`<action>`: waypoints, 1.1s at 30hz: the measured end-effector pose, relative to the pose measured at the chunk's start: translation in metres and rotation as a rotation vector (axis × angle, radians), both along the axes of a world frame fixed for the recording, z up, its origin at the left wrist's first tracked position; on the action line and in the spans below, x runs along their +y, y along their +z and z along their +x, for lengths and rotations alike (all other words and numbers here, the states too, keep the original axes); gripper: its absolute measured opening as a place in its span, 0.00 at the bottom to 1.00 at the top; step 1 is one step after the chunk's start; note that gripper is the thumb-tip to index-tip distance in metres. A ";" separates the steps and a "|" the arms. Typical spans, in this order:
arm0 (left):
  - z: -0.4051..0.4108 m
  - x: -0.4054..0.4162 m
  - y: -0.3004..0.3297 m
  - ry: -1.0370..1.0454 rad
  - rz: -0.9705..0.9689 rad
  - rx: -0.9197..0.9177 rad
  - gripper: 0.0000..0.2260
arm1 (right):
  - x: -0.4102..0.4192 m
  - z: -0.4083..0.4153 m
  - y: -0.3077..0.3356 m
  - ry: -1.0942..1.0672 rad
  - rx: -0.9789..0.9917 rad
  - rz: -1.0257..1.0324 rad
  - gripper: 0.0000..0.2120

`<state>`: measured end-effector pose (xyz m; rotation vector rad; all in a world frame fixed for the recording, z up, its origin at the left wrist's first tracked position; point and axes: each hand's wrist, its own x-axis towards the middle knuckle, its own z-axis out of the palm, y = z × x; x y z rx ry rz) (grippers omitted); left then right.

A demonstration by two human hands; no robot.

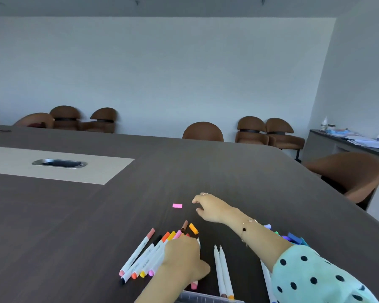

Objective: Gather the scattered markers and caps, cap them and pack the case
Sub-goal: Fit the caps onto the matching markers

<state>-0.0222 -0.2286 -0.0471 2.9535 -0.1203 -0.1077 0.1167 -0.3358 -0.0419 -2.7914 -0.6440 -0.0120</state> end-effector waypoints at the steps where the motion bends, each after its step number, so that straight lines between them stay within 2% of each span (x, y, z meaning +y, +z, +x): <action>1: 0.005 0.003 0.000 0.016 -0.001 0.019 0.10 | 0.007 0.010 -0.001 0.023 -0.013 -0.040 0.20; 5: 0.023 0.012 -0.003 0.096 -0.041 0.147 0.19 | 0.033 0.040 -0.015 0.122 -0.022 -0.171 0.24; 8: 0.032 0.011 -0.006 0.078 -0.051 0.187 0.23 | 0.043 0.053 -0.028 0.133 -0.042 -0.225 0.23; 10: 0.034 0.012 -0.010 0.084 -0.086 0.174 0.21 | 0.045 0.056 -0.030 0.132 -0.090 -0.225 0.21; 12: 0.030 0.015 -0.006 0.109 -0.124 0.208 0.12 | 0.042 0.054 -0.031 0.137 -0.141 -0.195 0.18; 13: 0.027 0.016 -0.005 0.104 -0.126 0.202 0.11 | 0.039 0.051 -0.031 0.145 -0.160 -0.189 0.17; 18: 0.016 0.018 -0.004 0.026 -0.170 0.099 0.15 | 0.013 0.029 -0.029 0.120 -0.161 -0.105 0.12; 23: 0.012 0.018 0.000 -0.025 -0.226 -0.008 0.17 | -0.026 -0.008 -0.011 0.076 -0.168 0.122 0.15; 29: 0.003 0.012 0.009 -0.139 -0.345 -0.095 0.15 | -0.054 -0.058 0.015 -0.187 0.110 0.733 0.06; 33: -0.004 0.002 0.015 -0.226 -0.425 -0.118 0.13 | -0.062 -0.082 0.016 -0.293 0.224 0.897 0.05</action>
